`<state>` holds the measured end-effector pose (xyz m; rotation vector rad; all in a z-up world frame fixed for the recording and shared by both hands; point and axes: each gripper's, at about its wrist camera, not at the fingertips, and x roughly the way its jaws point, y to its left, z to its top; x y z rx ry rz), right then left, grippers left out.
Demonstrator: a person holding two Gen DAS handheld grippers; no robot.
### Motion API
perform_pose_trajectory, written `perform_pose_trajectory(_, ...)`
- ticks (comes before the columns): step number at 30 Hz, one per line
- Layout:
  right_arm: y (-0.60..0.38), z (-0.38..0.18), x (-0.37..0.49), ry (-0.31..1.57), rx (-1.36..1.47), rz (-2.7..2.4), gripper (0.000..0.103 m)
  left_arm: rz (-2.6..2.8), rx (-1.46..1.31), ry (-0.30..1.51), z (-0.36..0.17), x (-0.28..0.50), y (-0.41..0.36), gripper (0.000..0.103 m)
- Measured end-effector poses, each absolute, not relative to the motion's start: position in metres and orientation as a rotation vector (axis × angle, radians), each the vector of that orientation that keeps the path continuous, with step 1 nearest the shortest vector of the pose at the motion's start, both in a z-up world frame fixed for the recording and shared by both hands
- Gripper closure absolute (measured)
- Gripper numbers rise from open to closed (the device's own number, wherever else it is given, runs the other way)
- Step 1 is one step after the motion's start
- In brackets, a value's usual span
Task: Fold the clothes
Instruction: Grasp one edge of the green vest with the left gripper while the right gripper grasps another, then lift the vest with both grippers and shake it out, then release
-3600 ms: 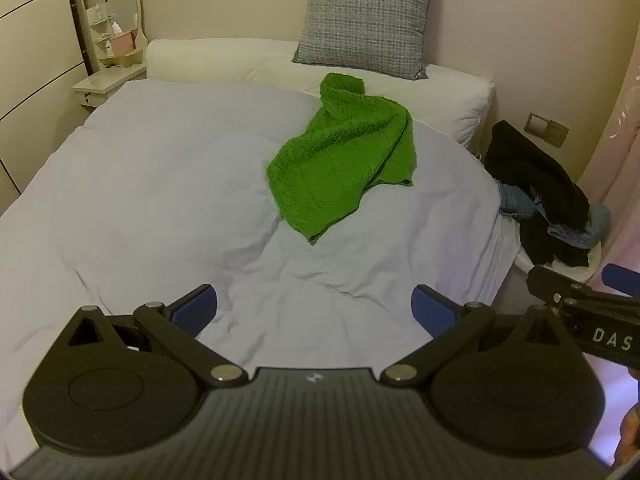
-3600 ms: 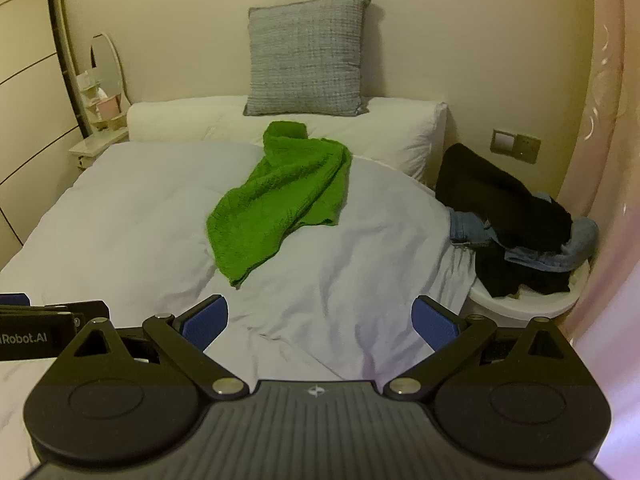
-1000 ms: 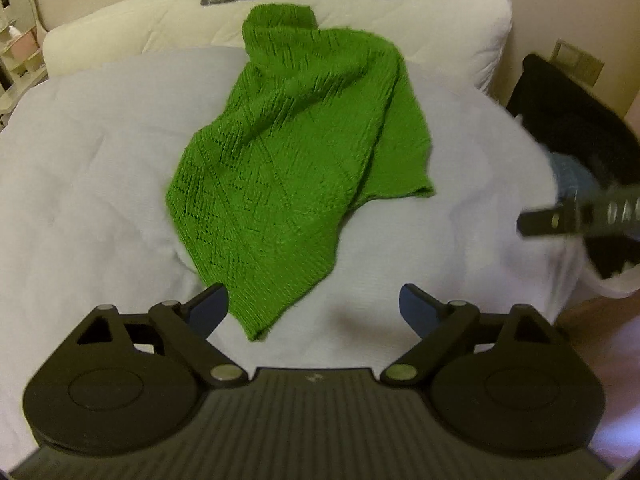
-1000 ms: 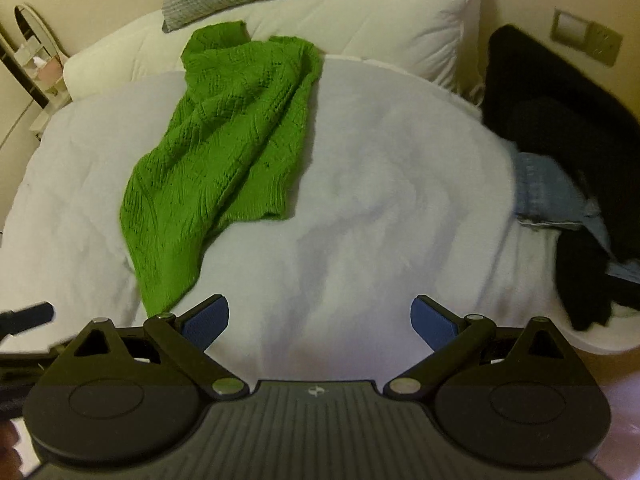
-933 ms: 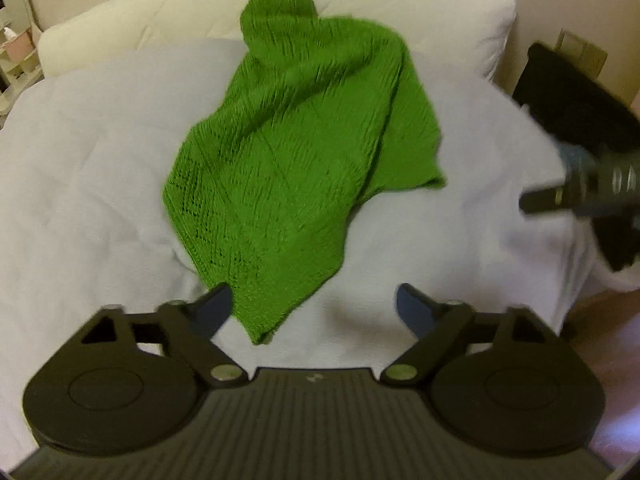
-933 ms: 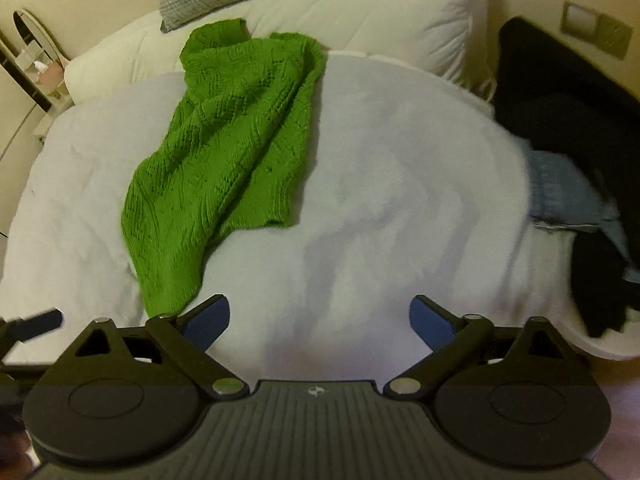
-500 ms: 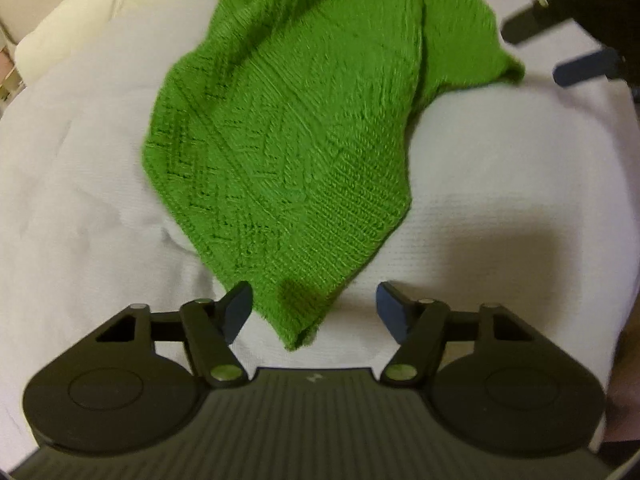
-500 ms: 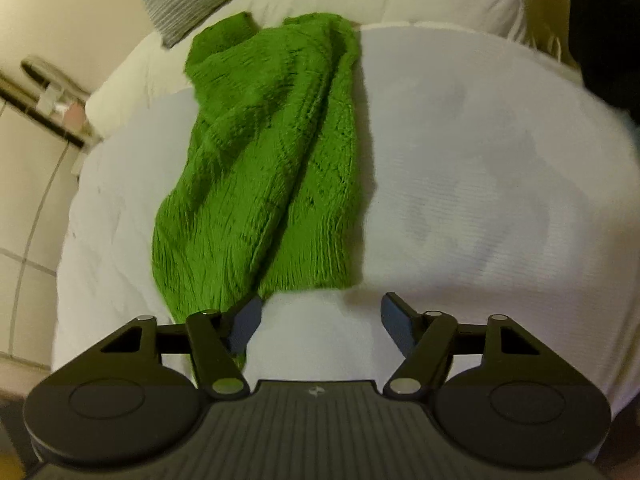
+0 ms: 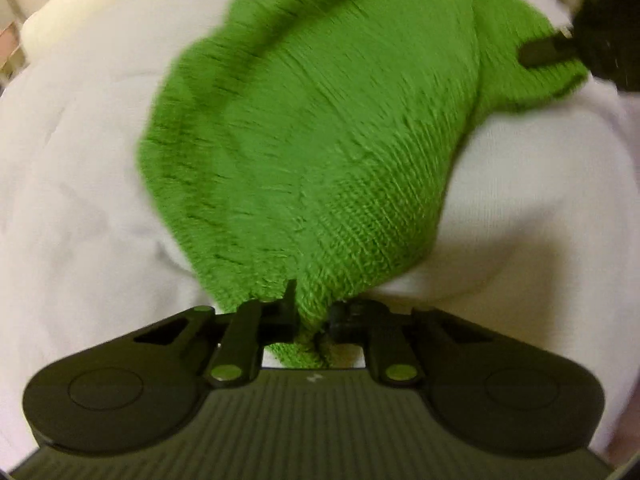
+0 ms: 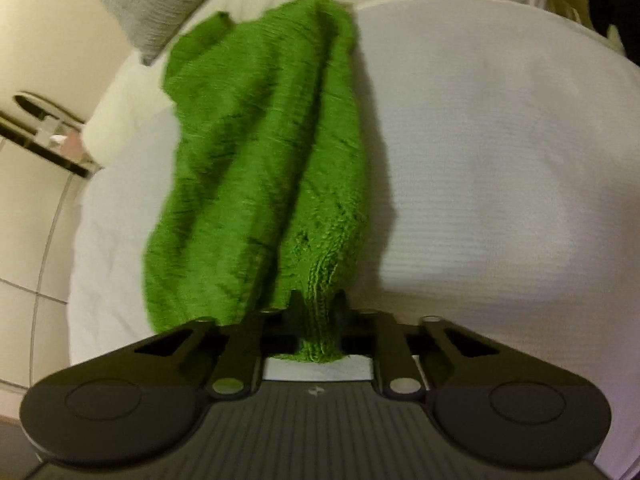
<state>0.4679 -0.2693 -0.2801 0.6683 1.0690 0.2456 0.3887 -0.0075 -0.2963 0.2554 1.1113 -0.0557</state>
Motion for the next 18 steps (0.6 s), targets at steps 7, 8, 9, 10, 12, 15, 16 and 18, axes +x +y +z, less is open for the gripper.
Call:
perform_pose_trajectory(7,-0.273,-0.198,0.432,0.875,0.718,0.373,0.096,0.016,0.081,0.866,-0.186,0.336,0.038,0.096)
perform_pose_trajectory(8,-0.272,-0.183,0.424,0.843,0.715,0.393,0.096,0.028,0.051,0.830,-0.170,0.327,0.046,0.096)
perform_pose_trajectory(9,-0.272,-0.166,0.416,0.809,0.712,0.415,0.096,0.040,0.021,0.793,-0.153,0.317,0.053,0.096)
perform_pose_trajectory(10,-0.270,-0.148,0.408,0.769,0.704,0.441,0.096,0.055,-0.007,0.759,-0.138,0.303,0.061,0.097)
perform_pose_trajectory(12,-0.266,-0.114,0.390,0.695,0.698,0.490,0.096,0.084,-0.053,0.693,-0.109,0.280,0.075,0.098)
perform_pose_trajectory(15,-0.262,-0.073,0.355,0.614,0.689,0.555,0.095,0.126,-0.123,0.600,-0.069,0.224,0.097,0.098)
perform_pose_trajectory(16,-0.259,-0.059,0.342,0.594,0.687,0.581,0.095,0.140,-0.133,0.579,-0.058,0.203,0.102,0.098)
perform_pose_trajectory(18,-0.253,-0.036,0.313,0.557,0.677,0.631,0.095,0.166,-0.153,0.537,-0.036,0.162,0.111,0.099)
